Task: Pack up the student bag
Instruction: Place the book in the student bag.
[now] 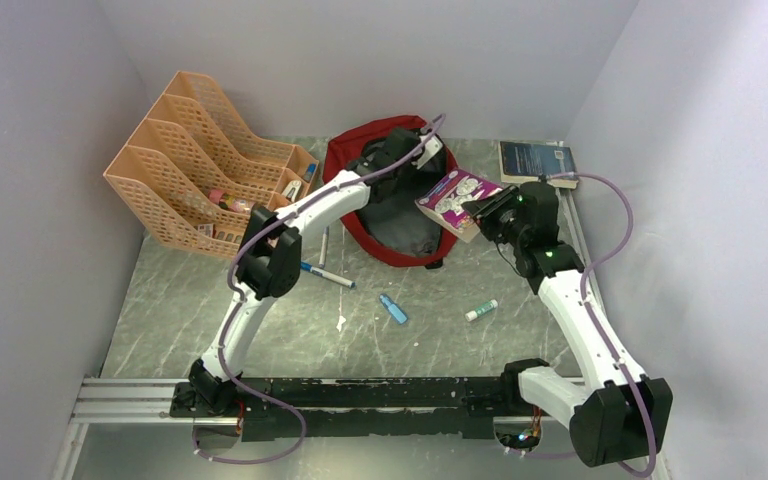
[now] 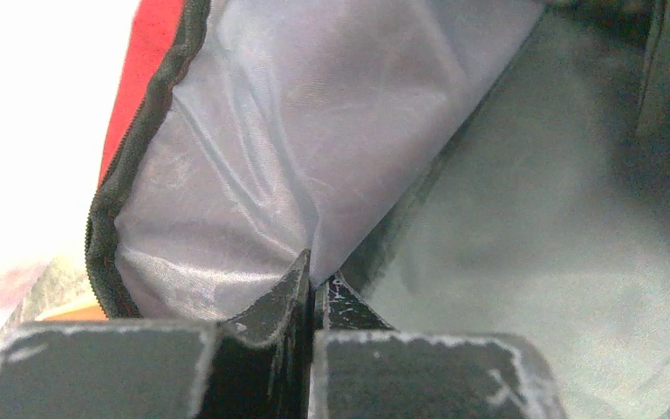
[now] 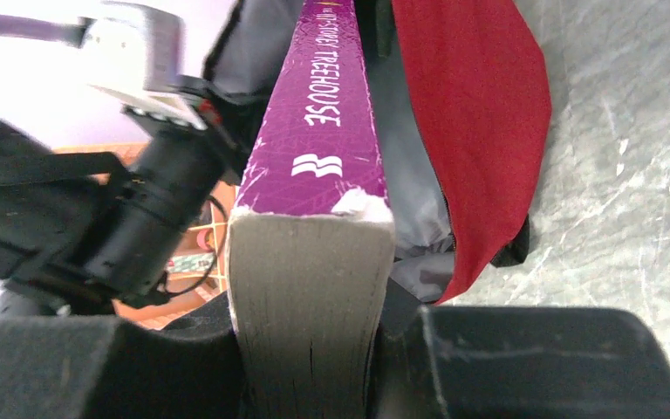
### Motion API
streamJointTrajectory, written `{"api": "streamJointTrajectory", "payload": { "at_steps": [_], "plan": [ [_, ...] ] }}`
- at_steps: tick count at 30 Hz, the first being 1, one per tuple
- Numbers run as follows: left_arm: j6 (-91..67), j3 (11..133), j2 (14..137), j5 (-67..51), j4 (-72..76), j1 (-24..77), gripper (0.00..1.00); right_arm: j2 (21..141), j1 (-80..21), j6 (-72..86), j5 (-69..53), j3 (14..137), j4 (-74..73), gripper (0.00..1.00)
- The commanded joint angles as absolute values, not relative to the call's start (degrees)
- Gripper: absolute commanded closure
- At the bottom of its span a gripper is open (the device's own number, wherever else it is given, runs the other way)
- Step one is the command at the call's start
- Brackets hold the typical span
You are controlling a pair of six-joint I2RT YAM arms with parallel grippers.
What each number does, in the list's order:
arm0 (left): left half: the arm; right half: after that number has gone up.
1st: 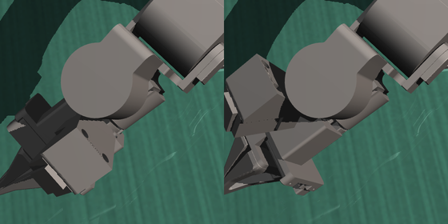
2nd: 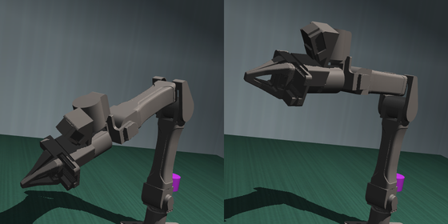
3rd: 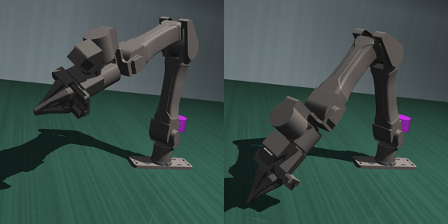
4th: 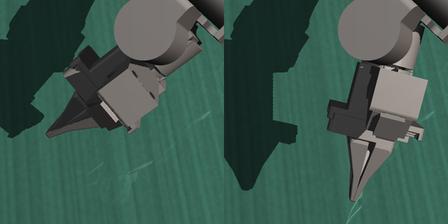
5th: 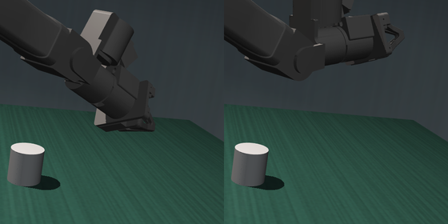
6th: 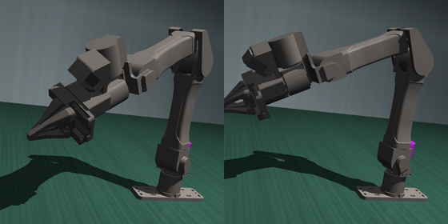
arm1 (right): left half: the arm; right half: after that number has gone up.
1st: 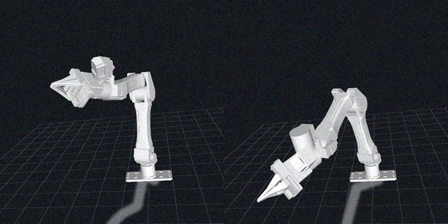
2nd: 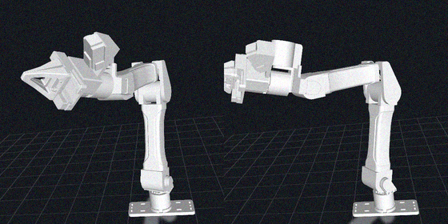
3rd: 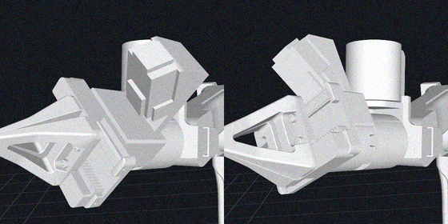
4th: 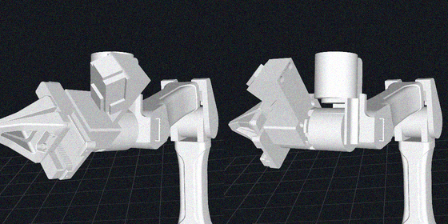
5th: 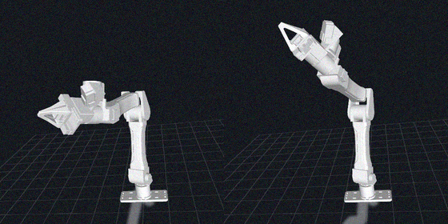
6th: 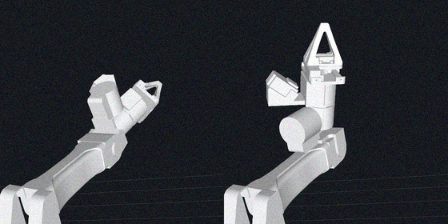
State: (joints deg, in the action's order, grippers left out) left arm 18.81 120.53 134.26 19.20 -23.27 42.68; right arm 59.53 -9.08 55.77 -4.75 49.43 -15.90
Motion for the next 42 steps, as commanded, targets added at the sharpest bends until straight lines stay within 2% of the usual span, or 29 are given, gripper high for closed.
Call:
{"api": "streamJointTrajectory", "payload": {
  "at_steps": [1, 14, 32, 42],
  "plan": [
    [16.1, 126.7, 130.4, 15.9, -26.8, 42.4, 0.95, 59.8, -9.2, 62.5, -8.1, 48.7, -8.7, 1.0],
    [10.6, 133.2, 130.3, 13.8, -35.3, 42.5, 0.95, 66.1, -13.2, 73.7, -10.8, 45.4, 1.2, 1.0],
    [5.9, 131.6, 125.9, 11.9, -40.2, 43.2, 0.95, 82.9, -21.2, 84.3, 1.6, 51.1, 13.3, 1.0],
    [5.4, 130.8, 125.2, 11.0, -40.5, 43.7, 0.95, 91.3, -21.5, 83.9, 2.8, 50.3, 33.1, 1.0]
  ]
}}
